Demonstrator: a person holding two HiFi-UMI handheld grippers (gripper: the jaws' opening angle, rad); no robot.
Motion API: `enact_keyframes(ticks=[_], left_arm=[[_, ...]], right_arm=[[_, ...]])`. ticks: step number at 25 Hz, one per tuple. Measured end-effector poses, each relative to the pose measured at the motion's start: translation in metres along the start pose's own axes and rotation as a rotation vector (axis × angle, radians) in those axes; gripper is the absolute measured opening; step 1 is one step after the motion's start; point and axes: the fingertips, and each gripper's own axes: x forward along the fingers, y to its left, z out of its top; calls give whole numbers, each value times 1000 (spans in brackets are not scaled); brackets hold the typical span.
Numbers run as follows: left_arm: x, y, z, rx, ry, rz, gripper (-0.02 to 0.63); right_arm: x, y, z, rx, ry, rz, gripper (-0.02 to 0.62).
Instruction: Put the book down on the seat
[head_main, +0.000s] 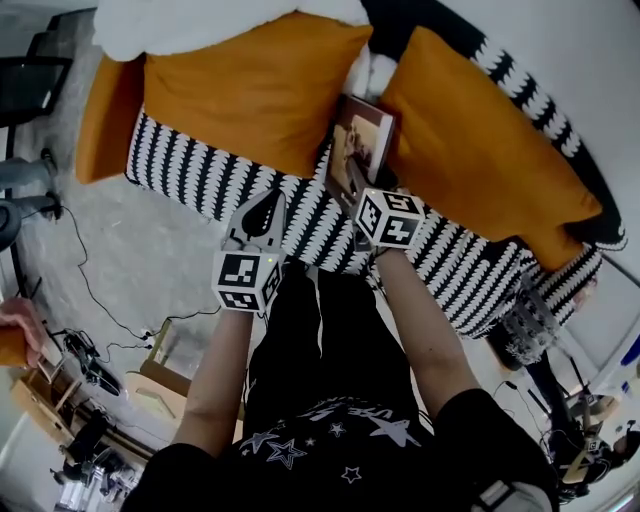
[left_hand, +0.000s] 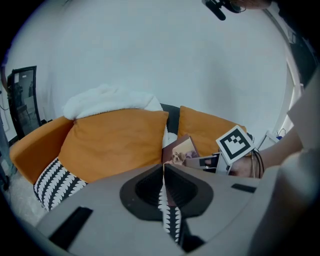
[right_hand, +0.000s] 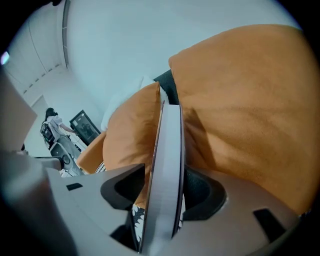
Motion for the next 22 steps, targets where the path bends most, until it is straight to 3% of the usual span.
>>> enact_keyframes(ticks=[10,22], left_arm=[[-34,-1,27,36,-55,-17,17],[-97,-7,46,70,-116,-76,17]], right_arm=[[-45,2,11,18,-13,-114,218],[-121,57,22,56,-122,-134,218]])
